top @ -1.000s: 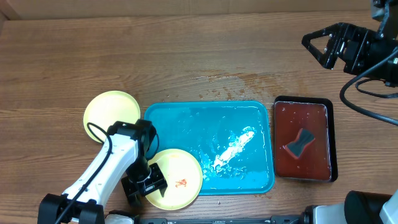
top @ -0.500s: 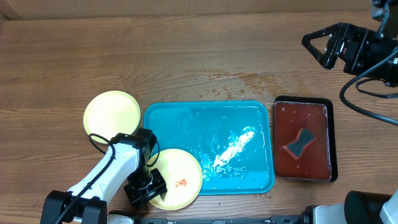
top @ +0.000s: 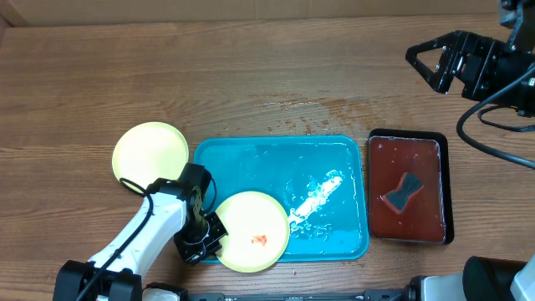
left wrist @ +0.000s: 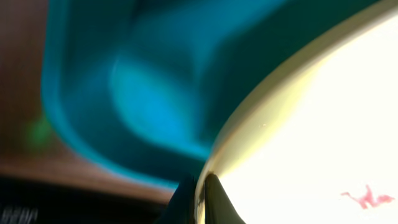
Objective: Clean dirty plates on tray and stack at the side
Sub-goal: 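Grip the lower yellow plate and slide it up the teal tray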
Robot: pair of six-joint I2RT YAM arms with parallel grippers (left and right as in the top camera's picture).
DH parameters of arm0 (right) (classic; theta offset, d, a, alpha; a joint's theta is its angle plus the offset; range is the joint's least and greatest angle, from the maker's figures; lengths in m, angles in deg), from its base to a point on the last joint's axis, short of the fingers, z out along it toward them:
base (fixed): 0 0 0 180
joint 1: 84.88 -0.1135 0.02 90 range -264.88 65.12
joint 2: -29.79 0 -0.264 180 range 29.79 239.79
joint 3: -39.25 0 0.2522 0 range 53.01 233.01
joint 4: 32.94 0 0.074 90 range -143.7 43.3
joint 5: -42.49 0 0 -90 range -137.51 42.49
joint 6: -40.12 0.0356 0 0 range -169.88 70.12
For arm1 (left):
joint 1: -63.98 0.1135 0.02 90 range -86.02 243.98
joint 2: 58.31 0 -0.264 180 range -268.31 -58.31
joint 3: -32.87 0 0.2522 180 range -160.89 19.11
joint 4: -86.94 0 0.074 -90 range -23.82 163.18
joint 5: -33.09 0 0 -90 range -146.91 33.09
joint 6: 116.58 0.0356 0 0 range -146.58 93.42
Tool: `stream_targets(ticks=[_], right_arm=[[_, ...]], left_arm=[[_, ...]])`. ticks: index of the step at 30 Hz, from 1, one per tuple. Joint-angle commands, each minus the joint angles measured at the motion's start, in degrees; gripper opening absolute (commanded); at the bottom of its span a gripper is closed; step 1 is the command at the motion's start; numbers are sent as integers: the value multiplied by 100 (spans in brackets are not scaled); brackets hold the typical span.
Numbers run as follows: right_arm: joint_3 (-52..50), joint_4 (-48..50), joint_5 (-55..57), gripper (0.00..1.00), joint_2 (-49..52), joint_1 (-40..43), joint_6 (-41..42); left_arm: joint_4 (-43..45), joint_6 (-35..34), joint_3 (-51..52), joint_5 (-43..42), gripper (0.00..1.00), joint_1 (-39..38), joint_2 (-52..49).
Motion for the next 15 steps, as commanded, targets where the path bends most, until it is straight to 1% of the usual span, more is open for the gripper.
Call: stream_targets(ticks=[1, 5, 9, 12, 13, 14, 15], right_arm=[[-127, 11, 310, 100, 4, -26, -44], [-651, 11, 566, 100, 4, -26, 37], [-1624, 11, 1255, 100, 4, -26, 479], [-2411, 17, 1613, 90, 4, -26, 748], [-2656, 28, 1665, 83, 4, -26, 793], [-2916, 44, 1738, 80, 4, -26, 892], [-3110, 52, 1770, 79, 4, -26, 909]], left_arm=[[481, 238, 52, 822, 4, -35, -87], [852, 402, -138, 826, 4, -35, -350], [1073, 745, -555, 944, 4, -37, -835], [1069, 1032, -1032, 925, 4, -37, -1250], [1058, 1060, -1202, 927, 4, -39, -1401], [1047, 1062, -1335, 927, 4, -37, -1519], [1049, 1108, -1484, 927, 4, -37, -1663]])
